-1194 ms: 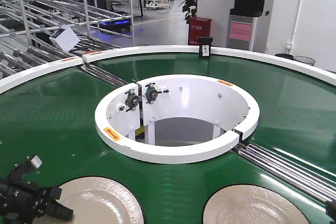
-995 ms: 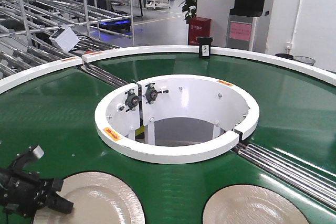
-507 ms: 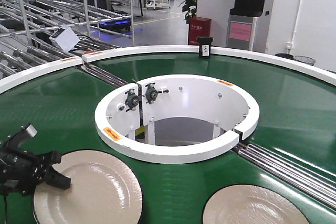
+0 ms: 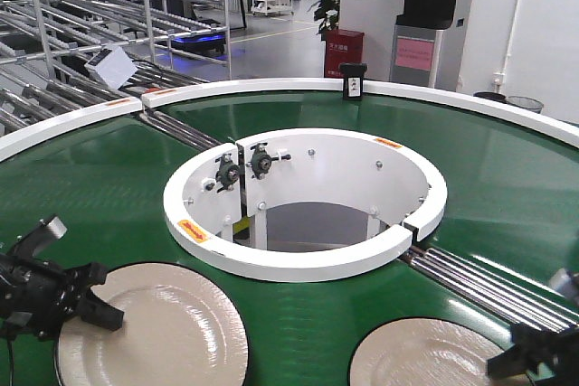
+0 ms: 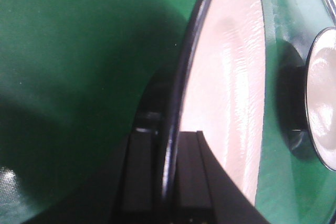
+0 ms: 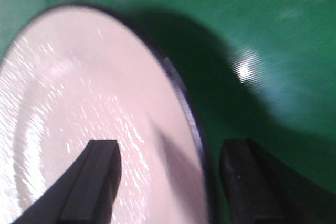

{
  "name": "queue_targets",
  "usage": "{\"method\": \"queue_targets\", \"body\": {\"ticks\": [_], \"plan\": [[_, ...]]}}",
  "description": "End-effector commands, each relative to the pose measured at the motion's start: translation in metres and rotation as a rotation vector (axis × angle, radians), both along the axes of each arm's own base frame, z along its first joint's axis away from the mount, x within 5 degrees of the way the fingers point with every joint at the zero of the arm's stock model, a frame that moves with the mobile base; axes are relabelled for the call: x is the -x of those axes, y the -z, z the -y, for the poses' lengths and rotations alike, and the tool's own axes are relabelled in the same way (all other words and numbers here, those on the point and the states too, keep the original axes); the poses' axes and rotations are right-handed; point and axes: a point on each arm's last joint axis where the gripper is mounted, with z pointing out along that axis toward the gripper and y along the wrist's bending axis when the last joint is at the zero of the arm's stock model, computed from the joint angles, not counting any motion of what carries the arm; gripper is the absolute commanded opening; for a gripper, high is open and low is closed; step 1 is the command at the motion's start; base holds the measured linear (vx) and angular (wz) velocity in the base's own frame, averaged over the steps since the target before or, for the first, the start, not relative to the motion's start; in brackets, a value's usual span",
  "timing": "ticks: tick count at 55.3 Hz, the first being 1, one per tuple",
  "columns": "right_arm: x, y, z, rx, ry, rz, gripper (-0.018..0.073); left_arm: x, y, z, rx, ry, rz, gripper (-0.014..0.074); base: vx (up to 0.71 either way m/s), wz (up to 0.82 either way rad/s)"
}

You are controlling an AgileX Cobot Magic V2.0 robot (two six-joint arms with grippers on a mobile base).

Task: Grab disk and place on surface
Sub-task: 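Lower both grippers to the rims of the two cream plates, then close both grippers on the plate rims and lift the plates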

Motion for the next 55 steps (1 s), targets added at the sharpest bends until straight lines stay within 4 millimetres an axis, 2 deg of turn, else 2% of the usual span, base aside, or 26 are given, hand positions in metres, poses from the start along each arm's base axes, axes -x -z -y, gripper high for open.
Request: {"method": "queue_targets", "body": {"ticks": [1,12,18,38,46,55], "plan": [[-0.009,-0.010,-0.013,-0.024,-0.028,0.050,0.0463,0.002,-0.038,0.007,0.086,-0.024,0.094,-0.0008,0.00,0.00],[-0.012,0.003,-0.042,-0.035,-0.137,0.021,0.0459,0.002,-0.038,0.007,0.086,-0.022,0.094,-0.0008,0.00,0.00],[-0.012,0.001,-0.058,-0.040,-0.208,0.038,0.0414,0.002,-0.038,0.007,0.087,-0.022,0.095,-0.0008,0.00,0.00],[-0.009,-0.010,-0.072,-0.222,-0.221,0.030,-0.0016,0.002,-0.038,0.006,0.085,-0.026,0.098,-0.0008,0.00,0.00],[-0.011,-0.021,-0.078,-0.335,-0.182,0.053,-0.0013,0.001,-0.039,0.007,0.090,-0.030,0.098,-0.0008,0.00,0.00],[-0.011,-0.050,-0.081,-0.415,-0.132,0.144,-0.0008,0.002,-0.043,0.008,0.137,-0.057,0.083,-0.0008,0.00,0.00]]}}
